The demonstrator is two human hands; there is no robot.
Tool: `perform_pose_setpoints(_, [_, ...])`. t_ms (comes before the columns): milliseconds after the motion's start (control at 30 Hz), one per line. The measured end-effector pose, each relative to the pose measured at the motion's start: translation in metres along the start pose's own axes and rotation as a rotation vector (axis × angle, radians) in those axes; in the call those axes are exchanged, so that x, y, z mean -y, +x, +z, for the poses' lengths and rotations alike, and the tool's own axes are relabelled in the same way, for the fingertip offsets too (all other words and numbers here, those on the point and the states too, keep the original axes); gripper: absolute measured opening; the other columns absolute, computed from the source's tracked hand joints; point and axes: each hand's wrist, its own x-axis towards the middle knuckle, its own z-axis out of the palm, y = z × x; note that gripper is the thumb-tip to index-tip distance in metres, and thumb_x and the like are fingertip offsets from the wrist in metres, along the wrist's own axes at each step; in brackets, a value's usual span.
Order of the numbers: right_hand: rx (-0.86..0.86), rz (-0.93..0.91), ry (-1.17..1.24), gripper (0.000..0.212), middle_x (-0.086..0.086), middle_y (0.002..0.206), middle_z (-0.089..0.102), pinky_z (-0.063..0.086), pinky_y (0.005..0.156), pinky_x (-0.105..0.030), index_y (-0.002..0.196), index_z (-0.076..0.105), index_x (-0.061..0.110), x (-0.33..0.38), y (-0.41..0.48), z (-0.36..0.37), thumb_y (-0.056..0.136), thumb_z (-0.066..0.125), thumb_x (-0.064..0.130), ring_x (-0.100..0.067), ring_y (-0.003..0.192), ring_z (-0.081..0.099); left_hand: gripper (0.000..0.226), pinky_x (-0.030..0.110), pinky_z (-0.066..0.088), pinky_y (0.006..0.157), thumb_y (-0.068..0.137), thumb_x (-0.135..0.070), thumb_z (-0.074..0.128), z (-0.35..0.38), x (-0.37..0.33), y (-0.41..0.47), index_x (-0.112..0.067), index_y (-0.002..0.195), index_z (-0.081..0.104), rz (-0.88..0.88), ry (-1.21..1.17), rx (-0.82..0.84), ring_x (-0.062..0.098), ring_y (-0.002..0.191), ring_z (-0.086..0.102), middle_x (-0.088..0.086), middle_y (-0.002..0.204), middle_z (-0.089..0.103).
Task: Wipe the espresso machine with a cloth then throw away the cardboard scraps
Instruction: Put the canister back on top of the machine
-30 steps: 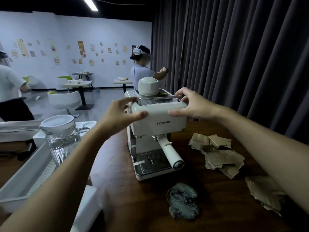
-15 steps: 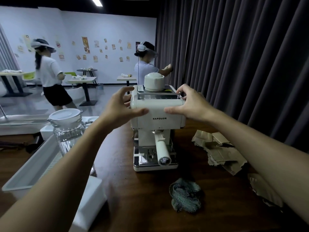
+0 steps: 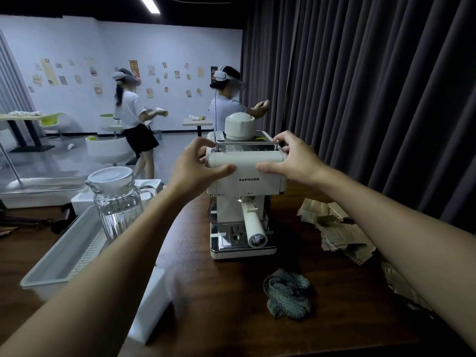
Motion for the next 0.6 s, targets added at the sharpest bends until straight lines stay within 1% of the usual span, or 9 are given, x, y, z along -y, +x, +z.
perform_pose_setpoints(67, [0.005,0.000,0.007,0.076,-0.001,0.119,0.053,0.050,0.092,-0.040,0.130,0.043,0.020,-0.003,-0.003,0.000,0.071,0.083,0.044,-0.019,0.111,0.054,0.055,0.046,0.062,0.077,0.068,-0.026,0.092,0.001,-0.002,-0.002,-0.021,0.112,0.059,-0.008,0.007,-0.009,0.021,0.098,0.071,-0.011,0.101,0.067])
perform_pose_setpoints(167, [-0.004,0.002,0.051,0.076,0.001,0.118,0.051,0.049,0.084,-0.028,0.133,0.041,0.018,-0.007,-0.008,-0.002,0.073,0.082,0.041,-0.015,0.109,0.053,0.059,0.052,0.058,0.087,0.072,-0.028,0.089,-0.001,-0.007,-0.005,-0.019,0.121,0.057,-0.037,0.042,0.000,0.026,0.110,0.065,0.008,0.124,0.063])
perform_pose_setpoints(200, [0.003,0.002,0.048,0.077,0.002,0.118,0.049,0.048,0.084,-0.027,0.135,0.040,0.017,-0.008,-0.011,-0.004,0.074,0.081,0.040,-0.015,0.111,0.051,0.062,0.052,0.057,0.090,0.073,-0.032,0.089,-0.002,-0.009,-0.008,-0.018,0.124,0.056,-0.041,0.067,-0.009,0.026,0.113,0.063,0.010,0.129,0.060])
perform_pose_setpoints(233, [0.015,0.004,0.048,0.078,0.001,0.121,0.047,0.049,0.086,-0.030,0.137,0.039,0.016,-0.009,-0.013,-0.006,0.075,0.080,0.040,-0.016,0.113,0.050,0.065,0.051,0.057,0.090,0.074,-0.035,0.087,-0.002,-0.013,-0.011,-0.017,0.127,0.055,-0.038,0.095,-0.027,0.025,0.112,0.062,0.011,0.130,0.059])
perform_pose_setpoints(300, [0.032,0.022,0.071,0.078,-0.005,0.129,0.047,0.051,0.092,-0.043,0.140,0.036,0.013,-0.010,-0.018,-0.012,0.079,0.077,0.040,-0.021,0.119,0.050,0.063,0.045,0.057,0.087,0.077,-0.040,0.084,-0.002,-0.020,-0.018,-0.016,0.128,0.056,-0.019,0.155,-0.090,0.020,0.103,0.061,0.007,0.121,0.060])
perform_pose_setpoints(333, [0.031,0.035,0.074,0.077,-0.007,0.131,0.047,0.052,0.092,-0.047,0.141,0.035,0.013,-0.010,-0.021,-0.015,0.082,0.074,0.042,-0.024,0.118,0.052,0.059,0.041,0.057,0.082,0.078,-0.041,0.082,-0.002,-0.024,-0.021,-0.016,0.125,0.058,-0.006,0.182,-0.120,0.019,0.098,0.062,0.005,0.115,0.061])
perform_pose_setpoints(433, [0.015,0.067,0.033,0.065,-0.008,0.126,0.050,0.053,0.089,-0.042,0.140,0.037,0.016,-0.012,-0.038,-0.023,0.089,0.065,0.045,-0.024,0.110,0.056,0.044,0.033,0.054,0.069,0.081,-0.041,0.079,0.003,-0.040,-0.032,-0.014,0.114,0.066,0.055,0.210,-0.138,0.019,0.089,0.062,0.008,0.108,0.063])
perform_pose_setpoints(533, [0.000,0.102,0.031,0.057,-0.007,0.121,0.053,0.054,0.084,-0.038,0.137,0.041,0.017,-0.015,-0.063,-0.030,0.091,0.063,0.043,-0.021,0.107,0.057,0.035,0.033,0.053,0.071,0.080,-0.042,0.078,0.014,-0.058,-0.042,-0.019,0.105,0.068,0.133,0.235,-0.110,0.016,0.087,0.059,0.005,0.107,0.063])
perform_pose_setpoints(600, [-0.019,0.132,0.009,0.055,-0.005,0.118,0.055,0.053,0.081,-0.034,0.136,0.043,0.017,-0.018,-0.082,-0.034,0.091,0.063,0.042,-0.019,0.106,0.057,0.033,0.033,0.053,0.070,0.081,-0.043,0.078,0.027,-0.070,-0.049,-0.021,0.104,0.067,0.165,0.189,-0.047,0.015,0.084,0.060,0.002,0.103,0.063])
